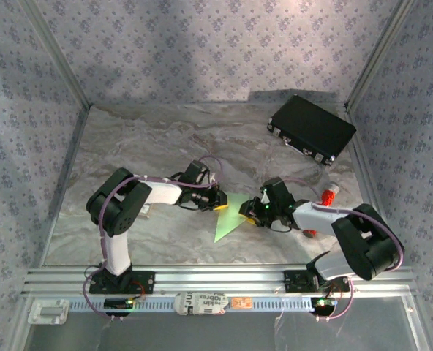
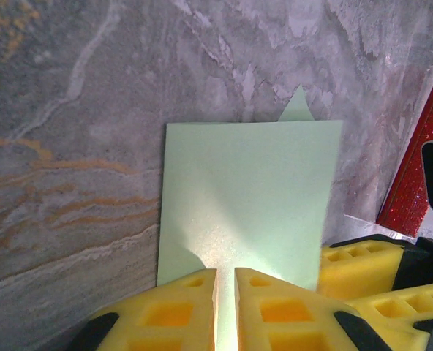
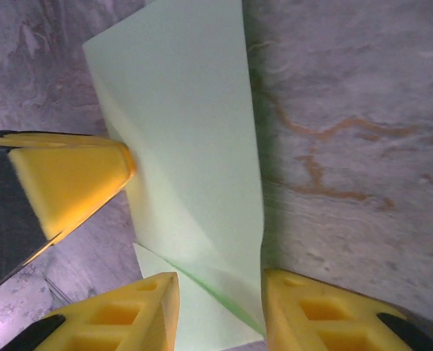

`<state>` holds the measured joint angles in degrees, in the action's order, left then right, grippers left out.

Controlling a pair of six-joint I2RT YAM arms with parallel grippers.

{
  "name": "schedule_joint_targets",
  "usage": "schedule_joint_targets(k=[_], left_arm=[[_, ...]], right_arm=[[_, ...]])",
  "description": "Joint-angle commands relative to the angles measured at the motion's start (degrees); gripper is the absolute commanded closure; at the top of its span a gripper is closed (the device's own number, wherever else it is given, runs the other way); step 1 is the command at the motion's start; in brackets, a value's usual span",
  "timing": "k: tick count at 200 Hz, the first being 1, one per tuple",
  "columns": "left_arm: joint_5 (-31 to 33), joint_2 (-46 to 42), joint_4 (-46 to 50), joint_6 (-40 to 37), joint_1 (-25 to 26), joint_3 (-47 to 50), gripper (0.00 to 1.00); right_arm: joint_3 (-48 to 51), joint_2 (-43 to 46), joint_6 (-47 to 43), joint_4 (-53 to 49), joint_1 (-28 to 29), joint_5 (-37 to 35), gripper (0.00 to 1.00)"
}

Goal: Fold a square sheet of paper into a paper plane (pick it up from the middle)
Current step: Fold the wing for the fifth time at the center of the table.

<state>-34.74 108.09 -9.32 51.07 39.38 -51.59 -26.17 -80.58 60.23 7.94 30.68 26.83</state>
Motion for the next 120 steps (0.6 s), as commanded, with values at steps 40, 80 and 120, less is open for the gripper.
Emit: schedule_joint_targets(k=[40, 80, 120], left_arm=[[1.52, 0.45, 3.00, 0.17, -0.53, 1.28, 0.86], [1.33, 0.36, 2.75, 0.30, -0.44, 1.39, 0.86], [0.96, 0.45, 2.42, 0.61, -0.50, 1.24, 0.86]], right_arm=[[0.51, -0.05, 1.05, 2.99, 0.00, 1.13, 0.64], [-0.04, -0.14, -0.81, 4.27, -0.73, 0.84, 0.65], [-1.40, -1.70, -2.47, 5.40, -2.79, 2.49, 0.66]])
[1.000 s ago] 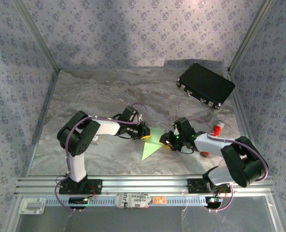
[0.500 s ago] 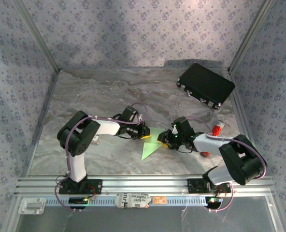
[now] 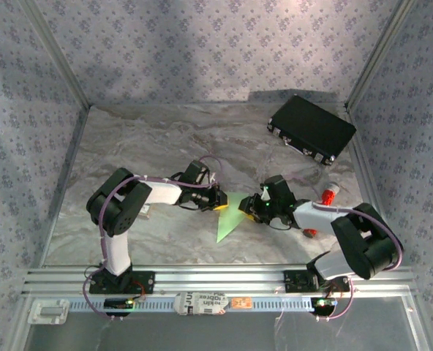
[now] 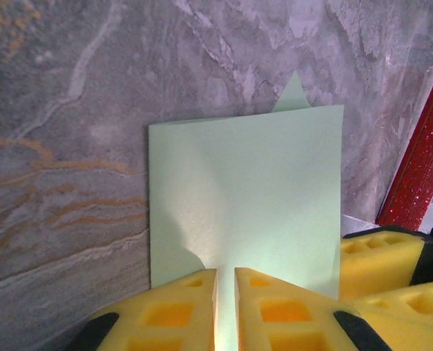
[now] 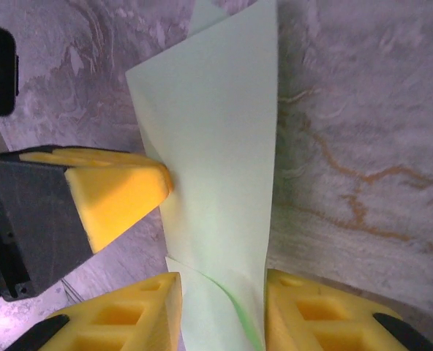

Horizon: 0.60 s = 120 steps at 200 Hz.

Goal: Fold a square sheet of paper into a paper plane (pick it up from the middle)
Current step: Fold the wing for the fifth time at the center of the table.

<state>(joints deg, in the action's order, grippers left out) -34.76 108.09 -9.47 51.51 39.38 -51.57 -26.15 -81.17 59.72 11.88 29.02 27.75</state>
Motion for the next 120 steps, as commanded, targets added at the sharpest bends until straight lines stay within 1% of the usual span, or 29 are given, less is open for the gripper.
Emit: schedule_joint_targets(k=[1, 57, 83, 120], left_arm=[[1.00, 0.45, 2.55, 0.17, -0.47, 1.26, 0.86], [0.84, 0.45, 2.53, 0.29, -0.46, 0.99, 0.86], [0.75, 0.61, 2.53, 0.26, -0.50, 0.90, 0.86], [0.58, 0.80, 2.51, 0.26, -0.46, 0.69, 0.86]], right_arm=[[-1.39, -1.15, -2.02, 1.48, -1.18, 1.63, 0.66], [-2.15, -2.57, -4.00, 3.41, -1.78, 4.46, 0.69], [-2.61, -2.93, -5.46, 2.46, -2.29, 5.10, 0.69], [-4.48, -4.46, -8.55, 1.18, -3.32, 7.98, 0.67]])
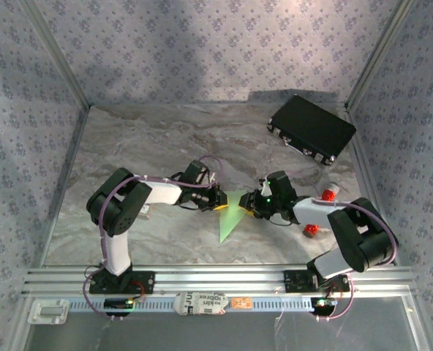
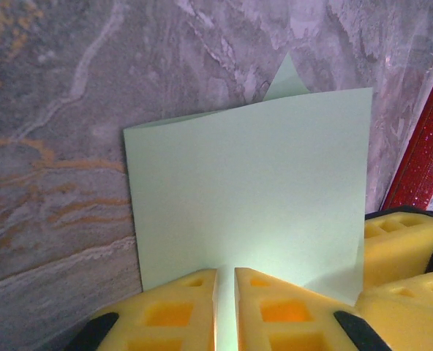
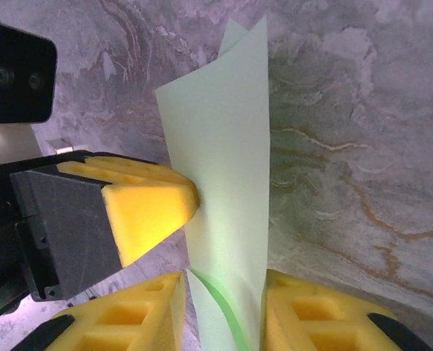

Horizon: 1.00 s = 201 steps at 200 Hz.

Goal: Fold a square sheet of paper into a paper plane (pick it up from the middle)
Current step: Fold the wing for the fifth time at the center of the table.

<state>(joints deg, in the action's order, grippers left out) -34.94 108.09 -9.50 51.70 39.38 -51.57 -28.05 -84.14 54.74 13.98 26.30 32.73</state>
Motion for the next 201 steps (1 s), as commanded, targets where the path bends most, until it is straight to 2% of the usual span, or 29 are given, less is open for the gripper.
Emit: schedule_joint_targets(k=[1, 129, 162, 201], left_arm=[[0.75, 0.80, 2.54, 0.06, -0.45, 0.69, 0.86], [0.57, 0.76, 2.92, -0.14, -0.59, 0.35, 0.86], [0.45, 0.63, 2.99, -0.20, -0.57, 0.27, 0.86], [0.22, -0.68, 1.76, 0.07, -0.54, 0.84, 0.84]], right_arm=[[-2.64, -1.56, -3.66, -1.03, -0.62, 3.06, 0.67], [-7.69, -7.08, -11.40, -7.58, -2.48, 7.53, 0.70], [-8.61, -8.66, -12.46, -8.04, -2.90, 8.30, 0.74], [-8.73, -9.31, -12.59, -8.11, -3.33, 8.19, 0.84]])
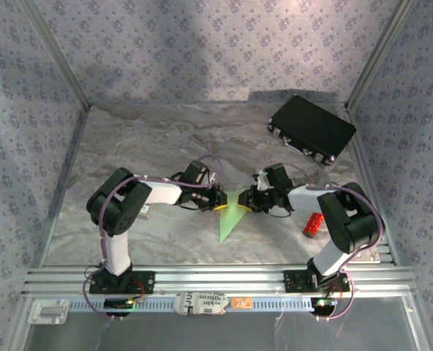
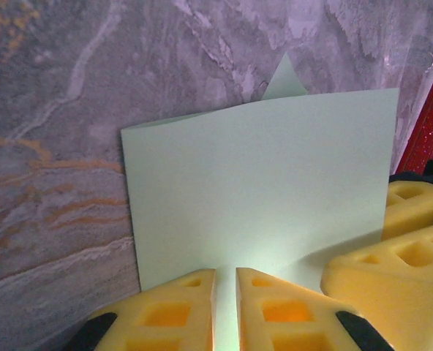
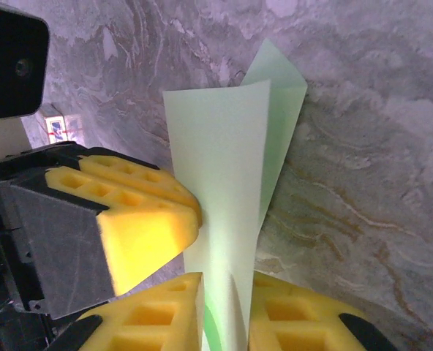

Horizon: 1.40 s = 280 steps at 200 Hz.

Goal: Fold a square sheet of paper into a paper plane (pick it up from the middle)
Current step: Fold the wing for the fifth time at the center of the table.

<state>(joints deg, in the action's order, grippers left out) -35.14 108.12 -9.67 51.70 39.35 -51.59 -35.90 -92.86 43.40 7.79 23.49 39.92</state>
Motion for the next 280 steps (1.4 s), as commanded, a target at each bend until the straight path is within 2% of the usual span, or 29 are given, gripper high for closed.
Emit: schedule_joint_targets(k=[1, 37, 113, 174, 196, 231, 257, 280], left_arm=[[0.38, -0.80, 1.94, 0.07, -0.56, 0.83, 0.84], [0.16, -1.47, 3.39, -0.95, -0.54, -0.06, 0.84], [-0.73, 0.41, 2.90, -0.89, -0.51, 0.30, 0.84], [-0.81, -0.26, 2.97, -0.90, -0.53, 0.01, 0.84], [-0.36, -1.70, 3.68, -1.20, -0.54, -0.35, 0.80], [4.85, -7.70, 8.89, -3.84, -0.30, -0.97, 0.61], [8.95, -12.71, 12.75, -8.12, 0.34, -0.94, 0.59], [13.88, -16.04, 15.73, -12.93, 3.33, -0.41, 0.60]], right_arm=[[-0.86, -0.58, -1.23, -1.91, -0.53, 1.02, 0.84], [-0.64, 0.16, -1.14, -1.50, -0.73, 0.06, 0.79], [-3.03, -1.88, -2.06, -1.35, -1.28, 1.02, 0.77], [-3.54, -3.43, -2.09, -1.31, -1.51, 1.94, 0.85], [-2.98, -2.24, -1.19, -1.07, -1.60, 1.21, 0.90], [-0.07, 1.40, 6.10, 1.77, -1.32, -3.32, 0.94], [3.38, 5.63, 14.35, 5.08, -0.56, -9.12, 0.94], [5.02, 8.55, 20.12, 4.95, 0.16, -13.43, 0.93]])
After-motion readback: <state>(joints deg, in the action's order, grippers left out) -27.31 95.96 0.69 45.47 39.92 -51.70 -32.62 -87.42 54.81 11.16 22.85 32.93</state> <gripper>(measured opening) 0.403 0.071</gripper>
